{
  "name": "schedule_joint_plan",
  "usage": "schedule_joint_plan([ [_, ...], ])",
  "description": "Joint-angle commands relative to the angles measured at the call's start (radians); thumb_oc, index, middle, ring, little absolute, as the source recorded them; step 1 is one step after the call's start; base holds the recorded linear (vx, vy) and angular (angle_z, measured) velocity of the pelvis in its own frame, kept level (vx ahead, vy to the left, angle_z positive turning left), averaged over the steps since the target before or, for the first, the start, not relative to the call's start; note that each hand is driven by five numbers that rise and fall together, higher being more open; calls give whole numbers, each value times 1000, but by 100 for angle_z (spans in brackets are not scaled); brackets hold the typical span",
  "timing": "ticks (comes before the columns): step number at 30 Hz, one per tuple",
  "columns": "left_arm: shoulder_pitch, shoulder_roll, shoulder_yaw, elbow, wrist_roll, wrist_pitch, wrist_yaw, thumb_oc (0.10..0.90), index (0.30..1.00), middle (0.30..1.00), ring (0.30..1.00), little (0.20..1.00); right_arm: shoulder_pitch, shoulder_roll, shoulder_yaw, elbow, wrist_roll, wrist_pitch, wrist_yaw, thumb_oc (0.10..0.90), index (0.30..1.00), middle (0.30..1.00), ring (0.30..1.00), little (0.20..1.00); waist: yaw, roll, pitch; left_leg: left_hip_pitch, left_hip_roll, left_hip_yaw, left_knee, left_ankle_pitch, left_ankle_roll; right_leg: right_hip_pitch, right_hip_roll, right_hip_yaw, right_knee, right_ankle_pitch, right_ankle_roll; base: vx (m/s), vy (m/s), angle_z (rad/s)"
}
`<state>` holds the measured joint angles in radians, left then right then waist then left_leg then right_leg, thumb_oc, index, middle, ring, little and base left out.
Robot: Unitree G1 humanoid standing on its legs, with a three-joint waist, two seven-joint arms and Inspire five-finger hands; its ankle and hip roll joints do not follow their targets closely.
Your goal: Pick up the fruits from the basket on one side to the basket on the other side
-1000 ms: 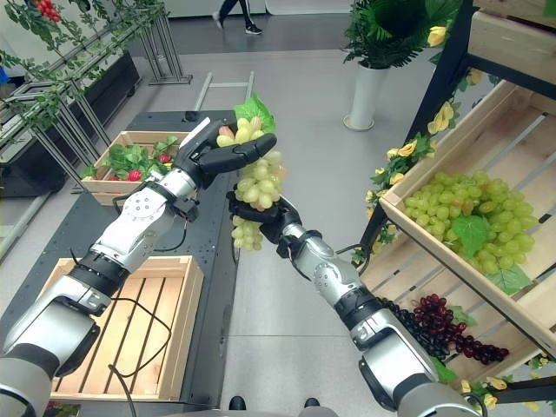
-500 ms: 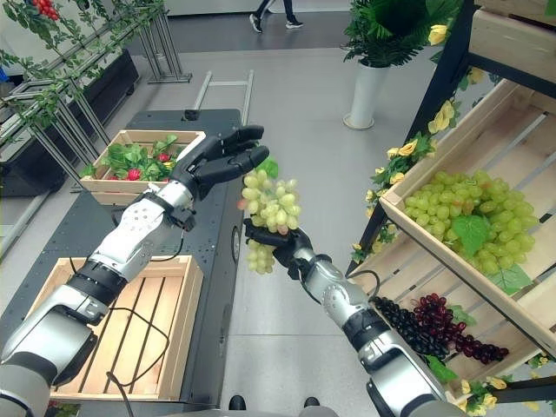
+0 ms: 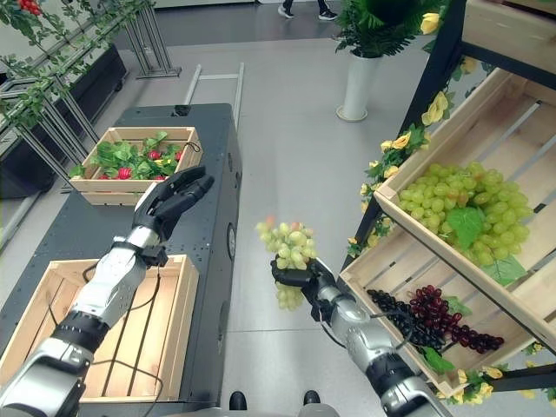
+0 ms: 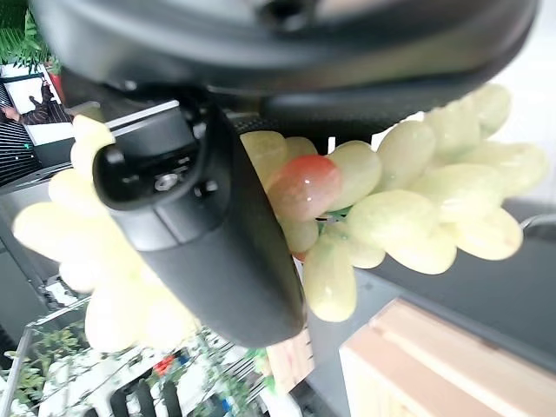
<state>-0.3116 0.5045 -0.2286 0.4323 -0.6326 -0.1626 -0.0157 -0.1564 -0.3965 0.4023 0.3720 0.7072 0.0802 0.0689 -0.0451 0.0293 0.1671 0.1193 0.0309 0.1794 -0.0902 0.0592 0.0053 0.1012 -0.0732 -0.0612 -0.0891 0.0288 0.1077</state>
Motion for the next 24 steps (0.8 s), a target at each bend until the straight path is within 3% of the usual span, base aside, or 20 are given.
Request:
schedule_joint_plan([
  [1,-78,-46,10,-26,4,-109,-23,800,900,900,900,900,-81,-6,-90,-193,-4,-106,121,400,300,300,300,300,-38,-20,0,8,-53,-7,3,-120,5,-19,51,-29,2,-22,-38,-24,64,-21],
  [8,-16,-125,-30,56,63,-130,-21,800,900,900,900,900,-4,-83,-163,-321,35,-82,161,400,300,300,300,300,-78,-55,28,13,-41,42,3,-127,12,-30,64,14,2,-9,-27,-19,38,-26],
  [11,17,-171,-47,105,114,-147,-12,800,900,900,900,900,57,-129,-236,-409,42,-72,178,400,300,300,300,300,-114,-73,33,28,-34,87,3,-136,15,-34,71,44,4,0,-18,16,37,-34],
  [18,50,-198,-52,143,135,-148,7,800,900,900,900,900,159,-190,-379,-534,47,-62,234,400,300,300,300,300,-186,-83,34,51,-25,158,3,-148,18,-45,88,113,11,11,-6,34,44,-27],
  [24,82,-198,-51,149,133,-138,-8,800,900,900,900,900,206,-218,-524,-635,136,-63,270,400,300,300,300,300,-238,-85,30,57,-21,193,3,-158,22,-57,106,168,17,18,-1,57,49,-28],
])
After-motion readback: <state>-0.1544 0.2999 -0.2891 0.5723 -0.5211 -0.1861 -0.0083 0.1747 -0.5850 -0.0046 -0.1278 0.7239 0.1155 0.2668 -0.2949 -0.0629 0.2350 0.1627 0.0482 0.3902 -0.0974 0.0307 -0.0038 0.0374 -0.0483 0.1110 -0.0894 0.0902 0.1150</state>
